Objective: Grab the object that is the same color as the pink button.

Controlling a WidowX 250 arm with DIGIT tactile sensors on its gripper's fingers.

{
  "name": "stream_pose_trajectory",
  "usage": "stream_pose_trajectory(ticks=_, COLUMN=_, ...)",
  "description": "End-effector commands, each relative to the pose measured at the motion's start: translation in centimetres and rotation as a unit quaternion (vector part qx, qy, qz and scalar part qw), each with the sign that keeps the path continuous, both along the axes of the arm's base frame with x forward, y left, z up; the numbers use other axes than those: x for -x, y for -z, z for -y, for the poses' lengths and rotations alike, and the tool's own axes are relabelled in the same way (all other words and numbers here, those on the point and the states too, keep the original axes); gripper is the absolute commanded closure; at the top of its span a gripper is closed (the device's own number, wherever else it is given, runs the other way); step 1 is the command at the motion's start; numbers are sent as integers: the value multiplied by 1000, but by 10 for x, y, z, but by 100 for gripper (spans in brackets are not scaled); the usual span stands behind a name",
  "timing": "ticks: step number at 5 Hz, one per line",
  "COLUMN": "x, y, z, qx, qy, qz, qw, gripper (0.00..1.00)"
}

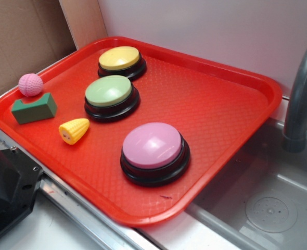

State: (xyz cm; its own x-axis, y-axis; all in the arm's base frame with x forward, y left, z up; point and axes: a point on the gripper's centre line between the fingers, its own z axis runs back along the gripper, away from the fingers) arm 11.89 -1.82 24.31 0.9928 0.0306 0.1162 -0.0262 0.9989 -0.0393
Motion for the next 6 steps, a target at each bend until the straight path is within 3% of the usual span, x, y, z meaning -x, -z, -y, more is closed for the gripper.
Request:
stream_pose_trajectory(ticks=1, x=0, y=0, z=0, qx=0, qy=0, qz=0, qw=1000, gripper=0)
stream_pose_trajectory(ticks=2, x=-24, y=44, z=-50, qx=-14, qy=-115, qz=-39, qw=992, gripper=0)
stream_pose_trajectory(ticks=3, x=-51, y=60, z=-98, qx=-24, qy=-186, qz=-6, qw=982, gripper=0)
stream_pose_trajectory(ticks=4, x=-57, y=77, z=-126, qx=-27, qy=-282, qz=19, qw=959, gripper=0)
stream_pose_trajectory(ticks=5, x=-50, y=96, z=-157, qx=-27, qy=-368, qz=35, qw=929, gripper=0)
stream_pose_trajectory(ticks=6, x=-37, y=118, z=-183, qx=-25, qy=-468, qz=32, qw=883, gripper=0)
